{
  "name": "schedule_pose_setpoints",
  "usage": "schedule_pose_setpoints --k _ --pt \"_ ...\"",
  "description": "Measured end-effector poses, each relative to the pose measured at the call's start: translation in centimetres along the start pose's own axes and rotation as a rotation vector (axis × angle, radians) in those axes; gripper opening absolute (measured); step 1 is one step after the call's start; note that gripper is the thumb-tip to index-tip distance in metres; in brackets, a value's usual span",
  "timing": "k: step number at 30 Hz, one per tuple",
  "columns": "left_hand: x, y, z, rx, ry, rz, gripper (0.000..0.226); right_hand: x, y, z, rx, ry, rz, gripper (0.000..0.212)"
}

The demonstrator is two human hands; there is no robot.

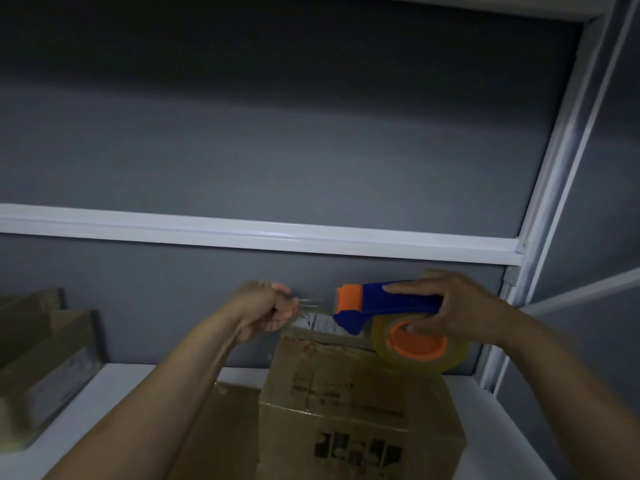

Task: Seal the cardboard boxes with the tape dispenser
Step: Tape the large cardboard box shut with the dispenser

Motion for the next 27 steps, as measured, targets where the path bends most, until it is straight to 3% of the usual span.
schedule_pose_setpoints --k 5,10,13,16,18,23,25,27 --pt "-0.9 0.4 -1.4 0.155 -0.172 0.071 0.024 -2.3 -1.8 1.1 -0.125 0.191 -0.030 0.047" --pt "-2.0 0.3 -2.9 0.265 -0.356 0.127 0.014 -4.3 -3.4 2.0 -0.144 0.306 -0.060 0.048" --pt "-2.8 0.1 -3.4 0.279 -0.440 0.122 0.007 -5.2 -4.0 2.6 -0.162 0.317 -0.079 0.043" --pt "-3.9 -0.1 -3.5 0.243 -0.501 0.053 0.016 -5.8 -4.6 3.1 -0.189 0.336 -0.085 0.039" --pt "-4.5 -0.4 -4.0 0.225 -0.482 0.007 0.019 -6.2 -5.0 3.1 -0.204 0.348 -0.084 0.036" --pt "-6.7 -0.4 -4.4 0.044 -0.130 -0.076 0.011 -6.2 -5.1 3.5 -0.235 0.354 -0.058 0.036" --pt "-6.2 -0.3 -4.3 0.114 -0.233 0.024 0.011 -6.2 -5.0 3.7 -0.227 0.365 -0.050 0.040" --pt "-5.1 0.3 -4.0 0.148 -0.541 0.137 0.011 -6.4 -5.0 3.8 -0.221 0.387 -0.053 0.040"
Point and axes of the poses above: each hand's wrist, its own y-axis away from the middle knuckle, its own z-axis out of the palm, x = y × z, the point moved 4 cm from there along -y, towards the middle knuckle, and after that the axes turned 1 degree about y, right-handed, at the moved point
